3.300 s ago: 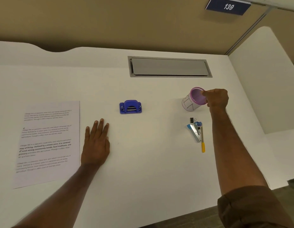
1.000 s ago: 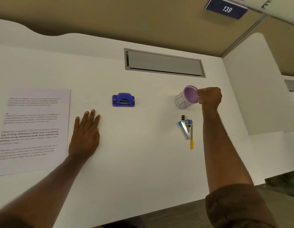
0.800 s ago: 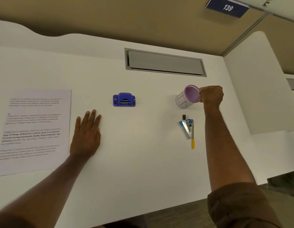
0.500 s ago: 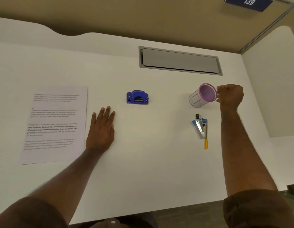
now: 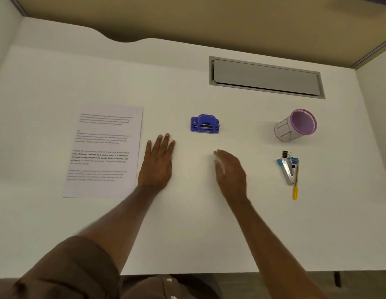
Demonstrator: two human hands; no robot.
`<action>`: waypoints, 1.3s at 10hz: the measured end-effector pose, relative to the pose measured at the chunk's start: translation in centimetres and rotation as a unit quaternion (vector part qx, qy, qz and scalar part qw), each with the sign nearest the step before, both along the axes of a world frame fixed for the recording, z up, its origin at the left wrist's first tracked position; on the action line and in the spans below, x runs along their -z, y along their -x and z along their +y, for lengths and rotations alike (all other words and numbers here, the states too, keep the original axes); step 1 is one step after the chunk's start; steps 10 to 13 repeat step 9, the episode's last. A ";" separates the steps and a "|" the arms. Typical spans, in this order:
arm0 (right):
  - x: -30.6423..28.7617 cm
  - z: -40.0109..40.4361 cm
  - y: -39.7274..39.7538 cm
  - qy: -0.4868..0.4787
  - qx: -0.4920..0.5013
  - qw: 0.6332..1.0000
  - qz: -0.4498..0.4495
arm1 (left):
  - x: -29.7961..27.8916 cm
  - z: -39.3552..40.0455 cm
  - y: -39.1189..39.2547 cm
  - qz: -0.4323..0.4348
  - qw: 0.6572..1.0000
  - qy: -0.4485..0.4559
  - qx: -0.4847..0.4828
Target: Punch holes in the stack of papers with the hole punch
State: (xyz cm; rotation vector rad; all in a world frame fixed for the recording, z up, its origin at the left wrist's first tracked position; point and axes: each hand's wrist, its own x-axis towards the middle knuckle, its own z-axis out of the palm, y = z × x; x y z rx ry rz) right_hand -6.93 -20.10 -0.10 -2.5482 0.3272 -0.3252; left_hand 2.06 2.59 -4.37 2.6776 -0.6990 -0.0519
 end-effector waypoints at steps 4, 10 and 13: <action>2.7 5.3 1.2 0.135 -0.004 0.971 0.195 | 0.0 0.1 0.1 -0.007 1.000 0.010 0.008; 1.1 7.7 7.3 0.122 -0.038 0.969 0.210 | -1.0 -0.1 -0.1 0.021 0.999 -0.046 -0.001; 1.1 7.7 7.3 0.122 -0.038 0.969 0.210 | -1.0 -0.1 -0.1 0.021 0.999 -0.046 -0.001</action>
